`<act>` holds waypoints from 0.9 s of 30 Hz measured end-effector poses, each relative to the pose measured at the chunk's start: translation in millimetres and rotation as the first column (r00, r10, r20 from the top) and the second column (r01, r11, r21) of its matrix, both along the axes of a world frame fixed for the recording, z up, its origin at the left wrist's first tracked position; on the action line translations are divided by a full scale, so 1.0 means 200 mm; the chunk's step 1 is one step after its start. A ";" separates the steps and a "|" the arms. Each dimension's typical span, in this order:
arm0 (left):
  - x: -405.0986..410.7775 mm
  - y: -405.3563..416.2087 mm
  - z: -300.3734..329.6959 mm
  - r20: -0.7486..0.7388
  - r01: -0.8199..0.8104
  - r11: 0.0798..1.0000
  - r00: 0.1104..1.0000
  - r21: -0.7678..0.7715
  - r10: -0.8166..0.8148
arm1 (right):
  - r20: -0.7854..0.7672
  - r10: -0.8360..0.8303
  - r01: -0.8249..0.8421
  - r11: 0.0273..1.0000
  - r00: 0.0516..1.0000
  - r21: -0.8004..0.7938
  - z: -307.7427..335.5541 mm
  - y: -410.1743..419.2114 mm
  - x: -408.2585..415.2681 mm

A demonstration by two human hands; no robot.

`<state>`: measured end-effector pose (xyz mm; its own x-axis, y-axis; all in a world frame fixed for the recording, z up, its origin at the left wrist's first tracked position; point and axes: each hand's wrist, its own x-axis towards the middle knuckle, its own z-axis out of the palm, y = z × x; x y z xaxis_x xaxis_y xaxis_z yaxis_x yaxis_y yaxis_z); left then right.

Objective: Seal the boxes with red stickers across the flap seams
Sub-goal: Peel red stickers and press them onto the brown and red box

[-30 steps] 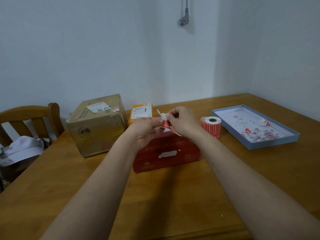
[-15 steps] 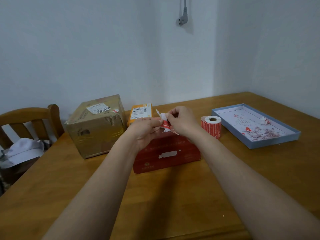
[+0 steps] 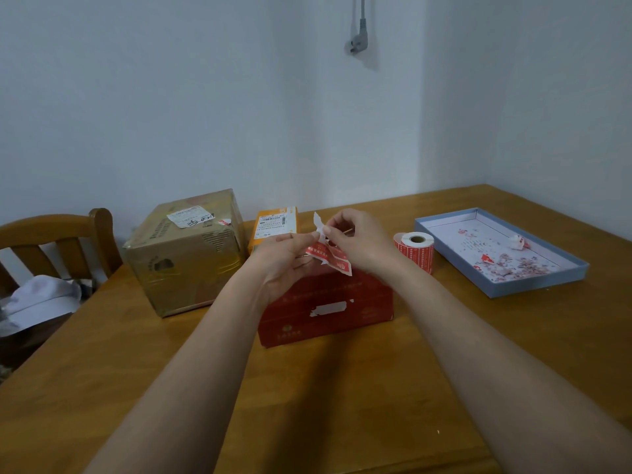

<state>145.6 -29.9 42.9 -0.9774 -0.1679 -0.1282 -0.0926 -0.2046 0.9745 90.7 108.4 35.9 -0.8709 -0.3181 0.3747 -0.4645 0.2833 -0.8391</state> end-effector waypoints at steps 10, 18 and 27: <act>-0.01 0.00 -0.01 -0.013 -0.094 0.993 0.996 -0.071 0.094 | -0.017 0.023 -0.023 0.999 1.000 0.027 -0.02 0.00 -0.02; -0.01 0.00 -0.01 -0.061 -0.185 0.983 0.981 -0.003 0.185 | 0.065 0.055 -0.055 0.998 0.996 -0.011 -0.03 -0.01 -0.01; 0.02 0.00 0.01 -0.046 -0.136 0.989 0.990 -0.052 0.134 | 0.022 -0.009 0.008 0.999 1.000 0.036 -0.01 -0.02 -0.01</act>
